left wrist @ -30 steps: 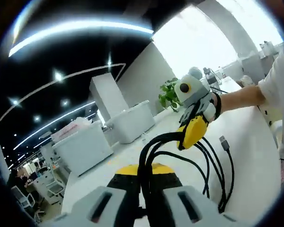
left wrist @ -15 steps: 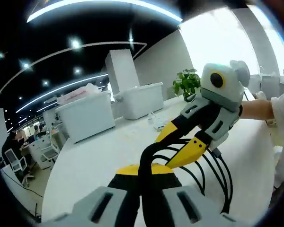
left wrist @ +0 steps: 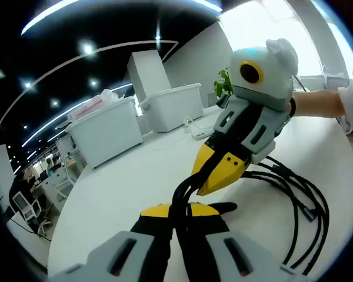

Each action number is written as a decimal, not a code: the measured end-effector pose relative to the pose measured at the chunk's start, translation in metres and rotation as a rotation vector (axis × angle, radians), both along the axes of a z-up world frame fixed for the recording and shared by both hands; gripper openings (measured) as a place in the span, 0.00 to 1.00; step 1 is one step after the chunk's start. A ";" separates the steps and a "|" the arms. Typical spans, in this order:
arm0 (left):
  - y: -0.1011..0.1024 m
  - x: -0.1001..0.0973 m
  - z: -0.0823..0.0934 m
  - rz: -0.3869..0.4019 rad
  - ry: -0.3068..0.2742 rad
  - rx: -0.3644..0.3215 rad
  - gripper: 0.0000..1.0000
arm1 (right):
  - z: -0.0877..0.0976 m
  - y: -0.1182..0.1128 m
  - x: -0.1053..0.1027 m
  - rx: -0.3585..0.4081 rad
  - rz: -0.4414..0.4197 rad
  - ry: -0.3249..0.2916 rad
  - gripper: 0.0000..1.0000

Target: Coil the Type-C to USB data cable on the desktop and secure it with Velcro straps.

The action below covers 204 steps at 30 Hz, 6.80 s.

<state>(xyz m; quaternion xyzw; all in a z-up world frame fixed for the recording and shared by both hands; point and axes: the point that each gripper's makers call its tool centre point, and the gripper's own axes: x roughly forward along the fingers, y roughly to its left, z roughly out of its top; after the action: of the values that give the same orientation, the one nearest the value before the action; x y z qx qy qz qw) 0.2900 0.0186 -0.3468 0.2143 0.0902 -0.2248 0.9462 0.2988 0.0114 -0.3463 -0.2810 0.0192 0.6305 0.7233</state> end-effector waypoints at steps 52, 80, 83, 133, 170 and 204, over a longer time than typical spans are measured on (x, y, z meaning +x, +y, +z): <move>-0.010 -0.006 -0.025 -0.110 0.089 0.147 0.08 | 0.014 -0.007 -0.044 -0.019 0.119 -0.527 0.01; 0.024 -0.002 -0.013 -0.024 -0.029 0.102 0.13 | 0.012 0.006 -0.043 -0.036 0.127 -0.403 0.01; 0.022 0.000 -0.013 -0.031 -0.019 0.105 0.11 | 0.015 0.008 -0.040 -0.039 0.128 -0.408 0.01; 0.039 -0.025 -0.011 0.076 -0.103 0.018 0.07 | -0.033 0.060 0.009 -0.248 0.073 0.007 0.05; 0.064 -0.027 0.036 0.165 -0.244 -0.279 0.14 | -0.010 0.042 -0.032 0.092 0.273 0.393 0.21; 0.098 -0.031 0.061 0.258 -0.336 -0.478 0.14 | -0.007 0.103 0.059 0.123 0.091 0.096 0.06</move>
<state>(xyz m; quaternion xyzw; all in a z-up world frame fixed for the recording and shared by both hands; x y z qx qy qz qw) 0.2587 0.1167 -0.2854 0.0066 -0.0962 -0.0796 0.9922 0.3579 0.1147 -0.3534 -0.2059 0.0023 0.6756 0.7079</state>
